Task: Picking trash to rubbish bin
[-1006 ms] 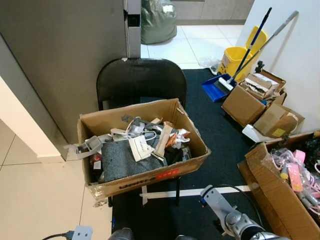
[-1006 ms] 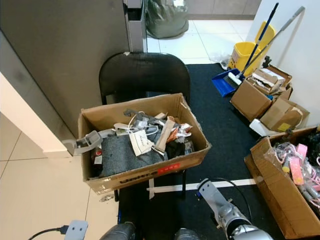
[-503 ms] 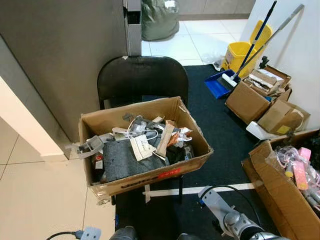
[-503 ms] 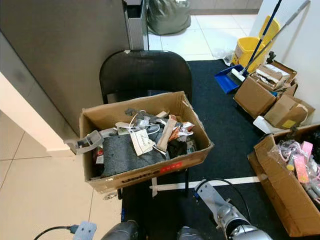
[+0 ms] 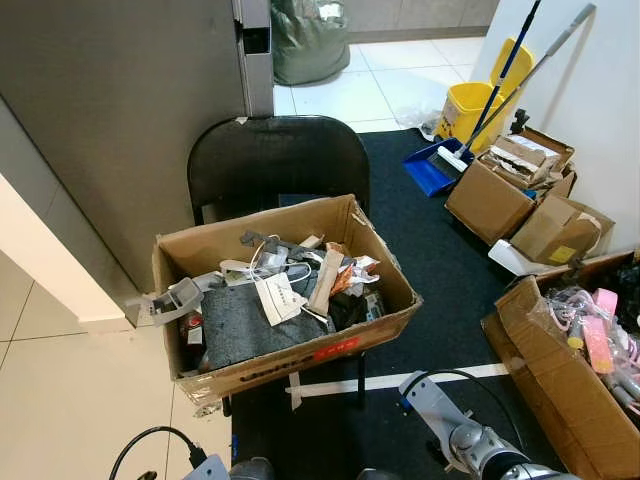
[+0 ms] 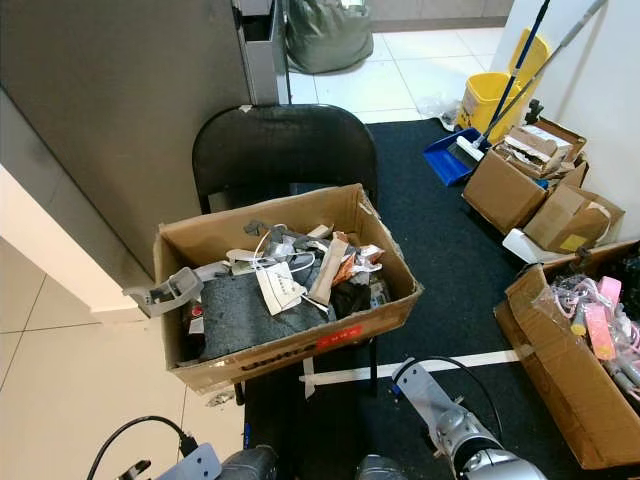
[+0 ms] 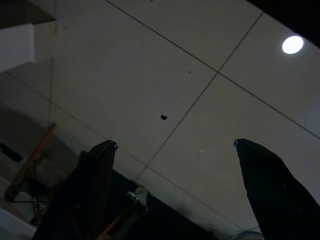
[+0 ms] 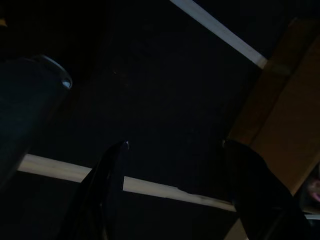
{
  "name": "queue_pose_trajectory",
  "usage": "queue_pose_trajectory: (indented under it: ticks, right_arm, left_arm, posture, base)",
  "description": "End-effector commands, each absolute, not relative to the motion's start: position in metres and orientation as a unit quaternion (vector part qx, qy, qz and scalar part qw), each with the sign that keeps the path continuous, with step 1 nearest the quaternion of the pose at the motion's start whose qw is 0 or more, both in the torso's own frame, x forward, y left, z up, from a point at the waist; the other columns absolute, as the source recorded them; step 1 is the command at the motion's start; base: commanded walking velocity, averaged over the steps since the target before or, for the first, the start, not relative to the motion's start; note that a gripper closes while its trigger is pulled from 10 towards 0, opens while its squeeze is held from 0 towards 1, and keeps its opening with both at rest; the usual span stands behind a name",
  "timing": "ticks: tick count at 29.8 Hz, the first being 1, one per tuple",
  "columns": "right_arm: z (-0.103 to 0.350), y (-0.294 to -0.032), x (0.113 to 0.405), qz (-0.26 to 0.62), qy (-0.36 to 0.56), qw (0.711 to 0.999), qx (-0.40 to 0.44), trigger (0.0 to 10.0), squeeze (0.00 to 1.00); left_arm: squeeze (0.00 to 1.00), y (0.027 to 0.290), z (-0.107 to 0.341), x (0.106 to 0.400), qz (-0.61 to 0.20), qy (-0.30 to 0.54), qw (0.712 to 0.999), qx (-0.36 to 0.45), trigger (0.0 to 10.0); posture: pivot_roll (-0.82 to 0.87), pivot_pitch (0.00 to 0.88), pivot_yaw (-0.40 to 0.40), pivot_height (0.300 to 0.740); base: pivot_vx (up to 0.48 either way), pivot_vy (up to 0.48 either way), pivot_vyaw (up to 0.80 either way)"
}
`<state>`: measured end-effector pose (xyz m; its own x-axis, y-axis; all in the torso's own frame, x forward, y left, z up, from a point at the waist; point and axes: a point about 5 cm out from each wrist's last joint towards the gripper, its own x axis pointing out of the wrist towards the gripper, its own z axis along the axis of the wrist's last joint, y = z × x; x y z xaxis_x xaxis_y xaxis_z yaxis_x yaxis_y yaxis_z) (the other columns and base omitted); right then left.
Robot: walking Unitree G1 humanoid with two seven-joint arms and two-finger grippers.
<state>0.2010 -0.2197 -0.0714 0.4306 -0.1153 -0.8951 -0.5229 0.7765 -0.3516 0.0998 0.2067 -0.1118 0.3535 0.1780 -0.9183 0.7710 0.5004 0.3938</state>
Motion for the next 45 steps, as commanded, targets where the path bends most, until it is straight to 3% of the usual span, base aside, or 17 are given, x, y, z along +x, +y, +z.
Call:
queue_pose_trajectory:
  ticks: [1, 6, 17, 18, 19, 21, 25, 29, 33, 34, 38, 42, 45]
  right_arm:
    - [-0.071, -0.220, 0.201, 0.136, 0.519, 0.783, -0.315, 10.0, 0.00]
    - [-0.070, -0.221, 0.203, 0.136, 0.517, 0.783, -0.318, 10.0, 0.00]
    - [-0.069, -0.221, 0.205, 0.130, 0.517, 0.787, -0.311, 10.0, 0.00]
    - [-0.069, -0.221, 0.205, 0.130, 0.517, 0.787, -0.311, 10.0, 0.00]
    - [-0.069, -0.221, 0.205, 0.130, 0.517, 0.787, -0.311, 10.0, 0.00]
    - [-0.069, -0.221, 0.204, 0.130, 0.517, 0.787, -0.310, 10.0, 0.00]
    - [-0.069, -0.221, 0.204, 0.129, 0.517, 0.788, -0.308, 10.0, 0.00]
    - [-0.070, -0.221, 0.204, 0.128, 0.518, 0.788, -0.307, 10.0, 0.00]
    - [-0.070, -0.221, 0.203, 0.127, 0.519, 0.788, -0.305, 10.0, 0.00]
    - [-0.070, -0.221, 0.203, 0.126, 0.519, 0.788, -0.304, 10.0, 0.00]
    - [-0.070, -0.221, 0.203, 0.127, 0.519, 0.788, -0.305, 10.0, 0.00]
    - [-0.070, -0.221, 0.203, 0.129, 0.519, 0.787, -0.307, 10.0, 0.00]
    - [-0.070, -0.221, 0.203, 0.129, 0.519, 0.788, -0.307, 10.0, 0.00]
  left_arm:
    - [0.00, 0.216, -0.115, 0.078, -0.241, 0.551, 0.643, 0.475, 10.0]
    - [0.00, 0.231, -0.111, 0.082, -0.206, 0.546, 0.627, 0.516, 10.0]
    - [0.00, 0.255, -0.095, 0.111, -0.077, 0.504, 0.676, 0.532, 10.0]
    - [0.00, 0.258, -0.094, 0.111, -0.033, 0.515, 0.701, 0.492, 10.0]
    - [0.00, 0.258, -0.094, 0.111, -0.033, 0.515, 0.701, 0.492, 10.0]
    - [0.00, 0.263, -0.093, 0.109, 0.047, 0.533, 0.735, 0.417, 10.0]
    - [0.00, 0.271, -0.091, 0.106, 0.123, 0.543, 0.753, 0.352, 10.0]
    - [0.00, 0.266, -0.092, 0.110, 0.190, 0.524, 0.799, 0.226, 10.0]
    - [0.00, 0.259, -0.091, 0.120, 0.199, 0.502, 0.824, 0.174, 10.0]
    - [0.00, 0.245, -0.088, 0.141, 0.190, 0.464, 0.857, 0.120, 10.0]
    - [0.00, 0.235, -0.084, 0.155, 0.181, 0.439, 0.875, 0.091, 10.0]
    - [0.00, 0.210, -0.082, 0.173, 0.141, 0.410, 0.901, -0.033, 10.0]
    - [0.00, 0.196, -0.084, 0.174, 0.100, 0.408, 0.905, -0.075, 10.0]
  posture:
    - [0.07, 0.056, -0.015, 0.740]
    - [0.07, 0.048, -0.022, 0.740]
    - [0.07, 0.054, -0.023, 0.740]
    - [0.07, 0.054, -0.023, 0.740]
    - [0.07, 0.054, -0.023, 0.740]
    - [0.07, 0.054, -0.023, 0.740]
    - [0.07, 0.059, -0.020, 0.740]
    - [0.07, 0.061, -0.018, 0.740]
    - [0.07, 0.066, -0.016, 0.740]
    - [0.07, 0.068, -0.018, 0.740]
    - [0.07, 0.068, -0.018, 0.740]
    - [0.07, 0.065, -0.020, 0.740]
    - [0.07, 0.064, -0.016, 0.740]
  base:
    - [0.000, 0.000, 0.00]
    - [0.000, 0.000, 0.00]
    - [0.000, 0.000, 0.00]
    - [0.000, 0.000, 0.00]
    - [0.000, 0.000, 0.00]
    - [0.000, 0.000, 0.00]
    - [0.000, 0.000, 0.00]
    - [0.000, 0.000, 0.00]
    - [0.000, 0.000, 0.00]
    - [0.000, 0.000, 0.00]
    - [0.000, 0.000, 0.00]
    - [0.000, 0.000, 0.00]
    - [0.000, 0.000, 0.00]
